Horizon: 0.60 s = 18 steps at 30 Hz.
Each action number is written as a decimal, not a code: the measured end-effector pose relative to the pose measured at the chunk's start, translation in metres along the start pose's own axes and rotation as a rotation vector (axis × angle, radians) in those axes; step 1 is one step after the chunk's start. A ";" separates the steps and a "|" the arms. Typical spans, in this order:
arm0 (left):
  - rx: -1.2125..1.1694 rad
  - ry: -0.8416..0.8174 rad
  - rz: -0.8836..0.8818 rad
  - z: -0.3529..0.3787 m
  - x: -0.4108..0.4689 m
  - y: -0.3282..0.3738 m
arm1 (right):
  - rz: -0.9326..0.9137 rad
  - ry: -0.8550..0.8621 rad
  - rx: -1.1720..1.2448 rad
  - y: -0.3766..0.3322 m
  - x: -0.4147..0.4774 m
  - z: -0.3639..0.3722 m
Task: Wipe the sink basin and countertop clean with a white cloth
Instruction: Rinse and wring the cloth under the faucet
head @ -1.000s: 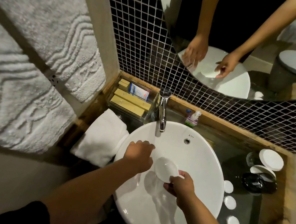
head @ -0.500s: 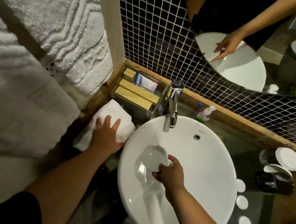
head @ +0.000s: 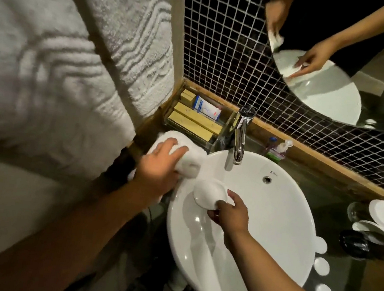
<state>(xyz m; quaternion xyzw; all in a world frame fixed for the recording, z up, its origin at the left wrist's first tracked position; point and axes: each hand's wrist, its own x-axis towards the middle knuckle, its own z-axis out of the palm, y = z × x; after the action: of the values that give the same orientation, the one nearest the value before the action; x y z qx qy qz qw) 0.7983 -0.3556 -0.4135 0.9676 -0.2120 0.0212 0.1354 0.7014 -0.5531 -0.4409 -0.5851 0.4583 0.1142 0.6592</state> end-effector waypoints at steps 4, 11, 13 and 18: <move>0.091 -0.362 0.131 0.000 -0.030 0.049 | -0.075 -0.074 -0.005 -0.020 -0.015 0.008; 0.295 -0.449 0.143 -0.003 -0.047 0.086 | -0.128 -0.074 -0.097 -0.042 -0.040 -0.001; 0.231 -0.444 0.140 -0.006 -0.039 0.088 | -0.093 -0.072 -0.094 -0.044 -0.045 -0.005; 0.093 -0.570 0.118 -0.012 -0.031 0.094 | -0.026 -0.090 -0.003 -0.048 -0.048 -0.022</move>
<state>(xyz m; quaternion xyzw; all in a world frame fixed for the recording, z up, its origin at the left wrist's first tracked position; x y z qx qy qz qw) 0.7314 -0.4225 -0.3811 0.9257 -0.2962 -0.2342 0.0246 0.6974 -0.5678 -0.3706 -0.5863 0.4202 0.1325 0.6798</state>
